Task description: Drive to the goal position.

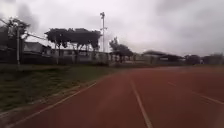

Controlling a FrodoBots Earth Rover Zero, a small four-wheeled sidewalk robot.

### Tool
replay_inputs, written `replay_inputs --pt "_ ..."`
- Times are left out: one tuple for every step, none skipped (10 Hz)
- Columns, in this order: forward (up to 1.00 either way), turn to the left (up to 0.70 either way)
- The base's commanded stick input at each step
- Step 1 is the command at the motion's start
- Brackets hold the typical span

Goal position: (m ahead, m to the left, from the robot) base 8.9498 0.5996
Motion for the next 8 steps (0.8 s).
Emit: replay_inputs --pt "0.5 0.0" --pt "0.5 0.0" --pt "0.5 0.0" --pt "0.5 0.0" --pt "0.5 0.0" --pt "0.5 0.0" --pt "0.5 0.0" --pt "0.5 0.0"
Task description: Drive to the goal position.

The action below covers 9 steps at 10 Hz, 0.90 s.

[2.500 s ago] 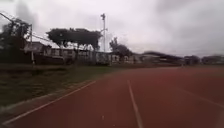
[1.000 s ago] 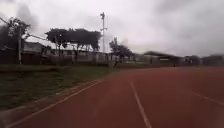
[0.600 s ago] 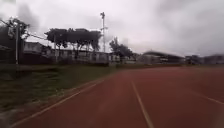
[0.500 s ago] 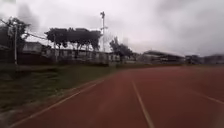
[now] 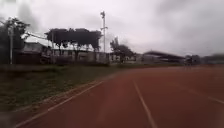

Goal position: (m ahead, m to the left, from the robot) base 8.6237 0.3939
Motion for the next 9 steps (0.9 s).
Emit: replay_inputs --pt "0.5 0.0" --pt "0.5 0.0" --pt "0.5 0.0" --pt "0.5 -0.11" --pt "0.5 -0.25" --pt "0.5 -0.38" --pt "0.5 -0.5" --pt "0.5 -0.49" --pt "0.5 -0.36"
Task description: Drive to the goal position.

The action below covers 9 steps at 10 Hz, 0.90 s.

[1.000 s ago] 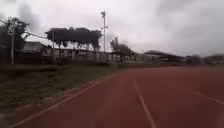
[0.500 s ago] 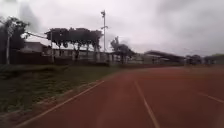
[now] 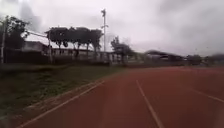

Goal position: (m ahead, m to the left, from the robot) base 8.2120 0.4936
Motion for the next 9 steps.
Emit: replay_inputs --pt "0.5 -0.08" --pt "0.5 0.0" --pt "0.5 0.0" --pt "0.5 0.0" --pt "0.5 0.0" --pt "0.5 0.0" --pt "0.5 0.0" --pt "0.5 0.0" --pt "0.5 0.0"
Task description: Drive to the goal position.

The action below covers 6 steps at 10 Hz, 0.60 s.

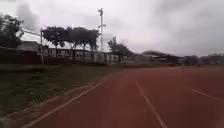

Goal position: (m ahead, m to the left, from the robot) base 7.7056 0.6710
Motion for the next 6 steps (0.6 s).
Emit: replay_inputs --pt "0.5 0.0" --pt "0.5 0.0" --pt "0.5 0.0" --pt "0.5 0.0" --pt "0.5 0.0" --pt "0.5 0.0"
